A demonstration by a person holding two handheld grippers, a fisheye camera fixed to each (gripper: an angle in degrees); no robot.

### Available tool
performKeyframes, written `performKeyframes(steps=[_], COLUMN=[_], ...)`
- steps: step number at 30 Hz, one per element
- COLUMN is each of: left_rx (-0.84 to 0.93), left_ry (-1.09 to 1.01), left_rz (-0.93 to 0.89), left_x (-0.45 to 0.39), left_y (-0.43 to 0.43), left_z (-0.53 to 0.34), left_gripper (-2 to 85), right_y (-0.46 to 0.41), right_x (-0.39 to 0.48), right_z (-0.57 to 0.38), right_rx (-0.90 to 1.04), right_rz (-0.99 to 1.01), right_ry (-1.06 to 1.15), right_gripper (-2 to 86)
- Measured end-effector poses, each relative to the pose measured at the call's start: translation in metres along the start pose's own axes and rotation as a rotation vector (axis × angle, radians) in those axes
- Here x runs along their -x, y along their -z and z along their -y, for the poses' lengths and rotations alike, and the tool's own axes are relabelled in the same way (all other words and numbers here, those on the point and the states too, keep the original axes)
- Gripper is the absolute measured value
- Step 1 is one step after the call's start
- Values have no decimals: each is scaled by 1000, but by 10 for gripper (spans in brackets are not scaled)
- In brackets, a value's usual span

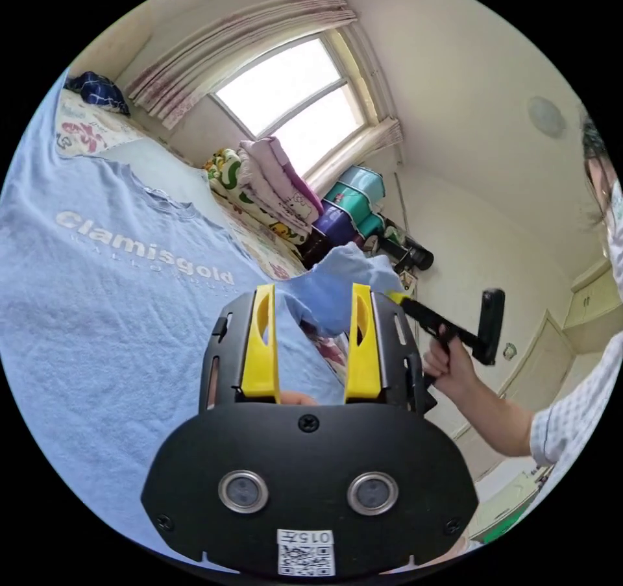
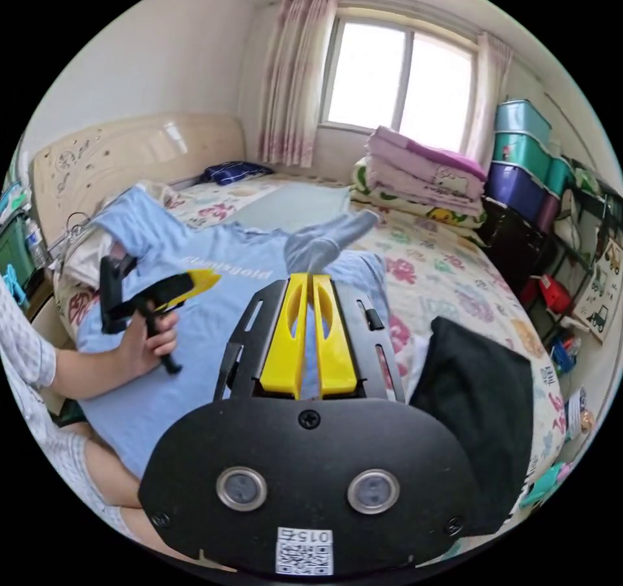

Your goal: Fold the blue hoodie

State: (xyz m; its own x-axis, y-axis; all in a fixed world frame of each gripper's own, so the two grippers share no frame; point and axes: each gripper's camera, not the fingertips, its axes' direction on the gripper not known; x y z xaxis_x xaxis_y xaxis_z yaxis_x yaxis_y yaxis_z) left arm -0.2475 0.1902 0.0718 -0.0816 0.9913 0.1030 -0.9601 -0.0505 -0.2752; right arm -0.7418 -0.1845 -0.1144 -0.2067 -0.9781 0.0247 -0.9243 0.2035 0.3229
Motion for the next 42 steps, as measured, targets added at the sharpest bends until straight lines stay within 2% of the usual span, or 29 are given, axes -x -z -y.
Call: performKeyframes(steps=[2, 4, 8, 11, 15, 19, 21, 23, 25, 29, 31, 35, 37, 42], left_rx=[90, 185, 281, 341, 441, 464, 507, 559, 575, 646, 647, 625, 637, 606], left_ry=[162, 293, 362, 446, 398, 203, 131, 69, 57, 89, 97, 105, 104, 262], left_rz=[-11, -41, 27, -2, 48, 178, 231, 262, 270, 194, 207, 254, 262, 109], left_x=[22, 34, 27, 29, 14, -18, -31, -41, -43, -40, -38, -32, -31, -8], left_y=[-6, -4, 35, 49, 37, 18, 7, -7, -13, -26, -30, -36, -38, -7], left_z=[12, 17, 9, -6, -23, -18, -12, -7, -3, -1, -2, 0, 3, 4], left_gripper=[162, 163, 163, 158, 149, 140, 138, 137, 136, 127, 117, 96, 95, 115], right_y=[-7, -10, 4, 14, 21, 44, 55, 63, 66, 70, 67, 49, 56, 90], right_x=[36, 50, 65, 62, 50, 28, 7, -19, -27, -36, -39, -53, -57, -73], right_z=[-52, -83, -123, -128, -132, -147, -162, -185, -193, -179, -171, -166, -164, -167], right_rx=[100, 156, 198, 211, 250, 254, 235, 180, 134, 156, 176, 257, 241, 138], right_rz=[145, 183, 53, 30, 28, 49, 138, 340, 440, 452, 460, 520, 510, 583], right_ry=[-27, -91, -149, -198, -273, -380, -505, -659, -697, -709, -693, -725, -732, -774], right_gripper=[-6, -6, -5, -1, 10, 19, 31, 58, 72, 120, 117, 28, 19, 9])
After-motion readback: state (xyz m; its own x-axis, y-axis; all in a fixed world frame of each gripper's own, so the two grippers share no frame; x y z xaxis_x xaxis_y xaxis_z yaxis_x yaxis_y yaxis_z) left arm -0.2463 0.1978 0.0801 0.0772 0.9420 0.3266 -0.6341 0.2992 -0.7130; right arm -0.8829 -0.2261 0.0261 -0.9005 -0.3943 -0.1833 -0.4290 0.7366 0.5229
